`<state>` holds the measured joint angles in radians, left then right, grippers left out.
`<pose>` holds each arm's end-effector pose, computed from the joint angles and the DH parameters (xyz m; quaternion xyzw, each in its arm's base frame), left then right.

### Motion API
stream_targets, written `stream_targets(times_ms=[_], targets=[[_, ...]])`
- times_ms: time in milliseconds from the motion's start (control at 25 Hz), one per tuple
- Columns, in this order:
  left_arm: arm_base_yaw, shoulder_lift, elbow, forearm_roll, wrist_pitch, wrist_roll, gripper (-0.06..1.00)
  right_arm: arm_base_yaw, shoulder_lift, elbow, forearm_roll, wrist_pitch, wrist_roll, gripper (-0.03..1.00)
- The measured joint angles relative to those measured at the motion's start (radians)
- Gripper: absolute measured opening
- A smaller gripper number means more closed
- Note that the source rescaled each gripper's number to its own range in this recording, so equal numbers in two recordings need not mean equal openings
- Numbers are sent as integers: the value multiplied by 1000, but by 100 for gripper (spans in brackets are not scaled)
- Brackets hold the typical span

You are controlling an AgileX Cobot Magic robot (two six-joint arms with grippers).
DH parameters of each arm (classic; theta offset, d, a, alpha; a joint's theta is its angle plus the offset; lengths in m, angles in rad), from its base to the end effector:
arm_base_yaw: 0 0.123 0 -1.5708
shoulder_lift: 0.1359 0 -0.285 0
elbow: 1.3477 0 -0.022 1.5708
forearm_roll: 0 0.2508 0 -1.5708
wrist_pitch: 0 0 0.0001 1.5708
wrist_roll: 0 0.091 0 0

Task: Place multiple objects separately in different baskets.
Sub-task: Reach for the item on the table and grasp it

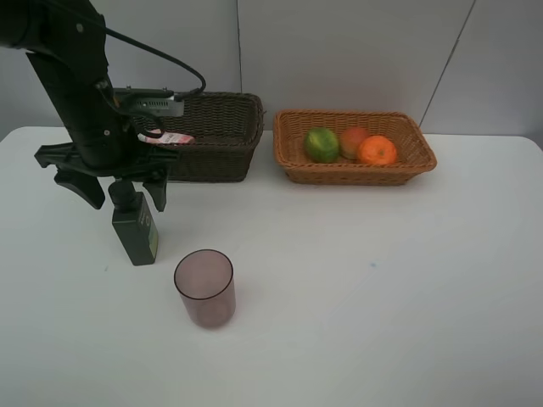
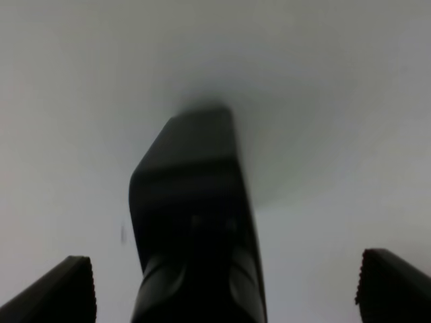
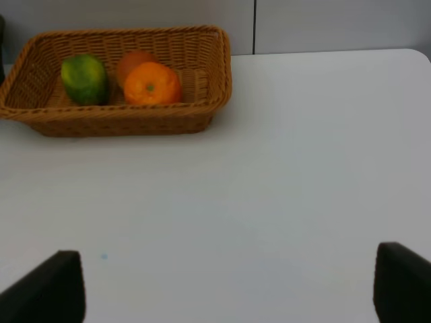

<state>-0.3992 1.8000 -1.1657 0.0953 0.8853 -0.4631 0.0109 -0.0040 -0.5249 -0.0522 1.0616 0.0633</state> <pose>0.3159 -0.1260 0.1877 -0.0043 0.9968 0.0064 0.0790 -0.0085 -0.0042 0.2841 0.0235 0.8452 -0.0063 0.5338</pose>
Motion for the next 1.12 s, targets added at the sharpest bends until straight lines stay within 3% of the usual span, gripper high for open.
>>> stream_targets(times_ms=[200,800,1120], targets=[[0,31,0,0,-45,-24,100,0,0,0,0,0,0,89],[0,34,17,0,-46,-48,100,0,0,0,0,0,0,89],[0,35,93,0,-128,-68,98,0,0,0,0,0,0,89]])
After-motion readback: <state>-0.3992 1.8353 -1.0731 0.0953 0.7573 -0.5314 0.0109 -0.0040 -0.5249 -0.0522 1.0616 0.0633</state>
